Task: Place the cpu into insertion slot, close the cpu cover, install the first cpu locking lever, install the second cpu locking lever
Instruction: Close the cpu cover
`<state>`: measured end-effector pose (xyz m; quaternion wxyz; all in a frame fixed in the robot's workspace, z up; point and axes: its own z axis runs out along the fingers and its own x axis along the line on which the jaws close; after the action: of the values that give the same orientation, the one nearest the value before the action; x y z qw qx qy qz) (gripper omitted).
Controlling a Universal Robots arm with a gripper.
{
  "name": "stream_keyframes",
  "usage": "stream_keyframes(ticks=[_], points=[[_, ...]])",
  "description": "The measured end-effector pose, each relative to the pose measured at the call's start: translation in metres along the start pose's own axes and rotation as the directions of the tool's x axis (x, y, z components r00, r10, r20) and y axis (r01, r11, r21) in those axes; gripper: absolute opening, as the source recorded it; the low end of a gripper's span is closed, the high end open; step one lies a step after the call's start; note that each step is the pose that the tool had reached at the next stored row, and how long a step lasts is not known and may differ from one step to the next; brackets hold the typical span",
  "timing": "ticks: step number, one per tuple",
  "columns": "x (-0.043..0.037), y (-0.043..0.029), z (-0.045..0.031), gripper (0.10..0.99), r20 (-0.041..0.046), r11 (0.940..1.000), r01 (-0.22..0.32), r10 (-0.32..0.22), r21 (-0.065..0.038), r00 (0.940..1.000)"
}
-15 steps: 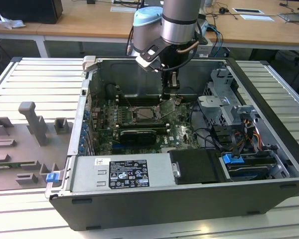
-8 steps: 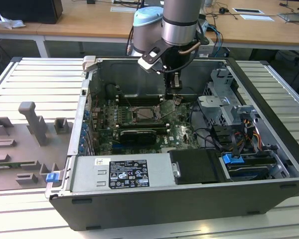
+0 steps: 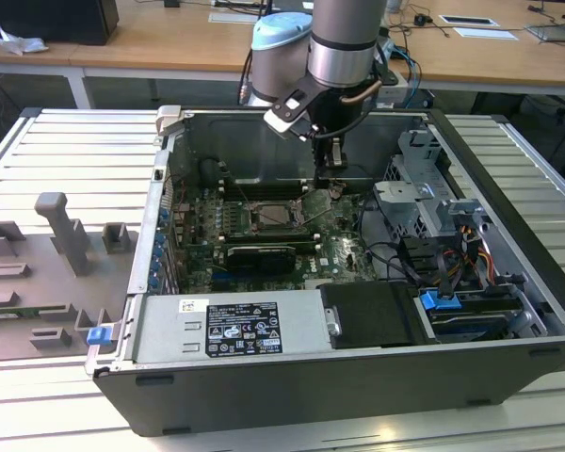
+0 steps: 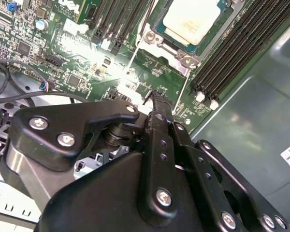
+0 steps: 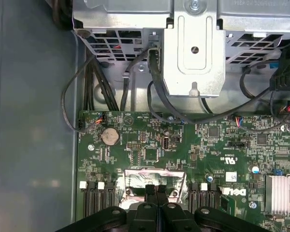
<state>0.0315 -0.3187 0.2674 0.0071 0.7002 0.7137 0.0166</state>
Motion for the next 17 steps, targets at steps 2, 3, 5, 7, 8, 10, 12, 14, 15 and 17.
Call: stream_keyframes(ticks=[2,3,5,7,8,10,12,14,15,17], points=[[0.0,0.0009,0.0003,0.106,0.0,1.0,0.0,0.0,0.0,1.0],[0.0,0.0014,0.0004,0.106,0.0,1.0,0.0,0.0,0.0,1.0],[-0.0001,0.0034,0.001,0.106,0.0,1.0,0.0,0.0,0.0,1.0],[-0.0001,0.0044,0.0013,0.106,0.0002,1.0,0.0,0.0,0.0,1.0],[-0.0001,0.0048,0.0014,0.106,0.0002,1.0,0.0,0.0,0.0,1.0],[-0.0001,0.0056,0.0017,0.106,0.0002,1.0,0.0,0.0,0.0,1.0],[-0.0001,0.0068,0.0023,0.106,0.0002,1.0,0.0,0.0,0.0,1.0],[-0.0002,0.0079,0.0027,0.106,0.0002,1.0,0.0,0.0,0.0,1.0],[-0.0002,0.0084,0.0029,0.106,0.0002,1.0,0.0,0.0,0.0,1.0],[-0.0002,0.0095,0.0033,0.106,0.0003,1.0,0.0,0.0,0.0,1.0]])
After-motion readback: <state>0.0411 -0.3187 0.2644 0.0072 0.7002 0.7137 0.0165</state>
